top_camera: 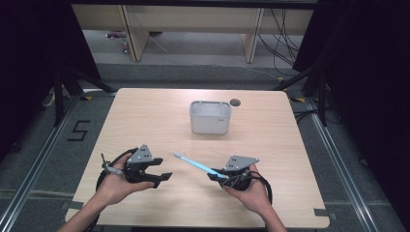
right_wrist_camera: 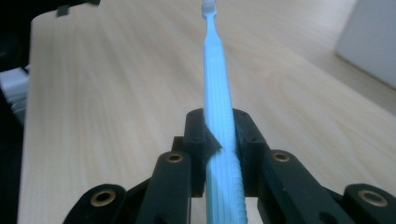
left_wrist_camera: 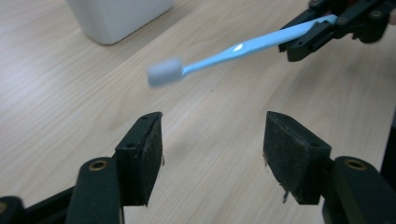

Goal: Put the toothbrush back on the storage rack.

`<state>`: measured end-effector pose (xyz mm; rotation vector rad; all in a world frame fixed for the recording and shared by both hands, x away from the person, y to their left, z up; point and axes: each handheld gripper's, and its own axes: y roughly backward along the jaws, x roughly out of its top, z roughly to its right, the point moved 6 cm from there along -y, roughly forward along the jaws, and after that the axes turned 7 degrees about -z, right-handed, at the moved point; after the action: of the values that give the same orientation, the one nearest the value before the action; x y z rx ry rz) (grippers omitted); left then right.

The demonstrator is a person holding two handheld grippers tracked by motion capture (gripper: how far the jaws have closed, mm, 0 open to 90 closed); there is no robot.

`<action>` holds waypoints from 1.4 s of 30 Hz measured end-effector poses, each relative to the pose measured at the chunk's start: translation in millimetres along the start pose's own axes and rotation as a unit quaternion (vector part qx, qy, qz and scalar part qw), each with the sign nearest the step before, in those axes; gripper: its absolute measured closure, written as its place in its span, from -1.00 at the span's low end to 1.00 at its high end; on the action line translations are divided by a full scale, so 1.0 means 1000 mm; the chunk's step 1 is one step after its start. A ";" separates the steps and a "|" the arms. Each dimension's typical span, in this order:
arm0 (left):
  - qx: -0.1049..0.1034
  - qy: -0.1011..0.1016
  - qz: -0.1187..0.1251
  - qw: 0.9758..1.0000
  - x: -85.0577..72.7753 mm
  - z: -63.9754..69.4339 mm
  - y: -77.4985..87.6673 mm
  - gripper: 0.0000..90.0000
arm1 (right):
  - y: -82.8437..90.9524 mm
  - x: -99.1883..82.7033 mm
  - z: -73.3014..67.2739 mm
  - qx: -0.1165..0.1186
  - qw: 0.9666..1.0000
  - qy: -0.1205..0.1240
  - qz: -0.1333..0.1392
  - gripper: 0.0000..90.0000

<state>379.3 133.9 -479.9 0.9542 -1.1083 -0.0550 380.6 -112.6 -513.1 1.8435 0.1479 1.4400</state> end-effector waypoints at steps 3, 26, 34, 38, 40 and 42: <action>-0.014 0.050 0.023 0.998 -0.003 -0.007 -0.009 -0.29 | 0.003 0.001 0.004 -0.021 0.999 -0.028 0.016 0.75; -0.077 0.114 0.092 0.986 0.049 0.009 -0.052 -0.30 | -0.002 0.021 -0.003 -0.033 0.997 -0.023 0.073 0.75; -0.078 0.124 0.104 0.984 0.056 0.010 -0.053 -0.26 | -0.006 0.023 -0.004 -0.042 0.996 -0.024 0.080 0.75; -0.087 0.125 0.106 0.983 0.059 0.011 -0.055 -0.23 | -0.008 0.024 -0.003 -0.044 0.995 -0.015 0.088 0.75; -0.084 0.128 0.104 0.983 0.059 0.012 -0.056 -0.21 | -0.009 0.023 -0.006 -0.037 0.996 -0.027 0.082 0.75; -0.087 0.131 0.106 0.982 0.060 0.012 -0.057 -0.16 | -0.011 0.023 -0.005 -0.051 0.995 -0.020 0.082 0.75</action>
<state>422.1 62.0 -473.0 0.6611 -0.9379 0.1429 387.8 -90.9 -501.9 1.8348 -0.0987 1.4914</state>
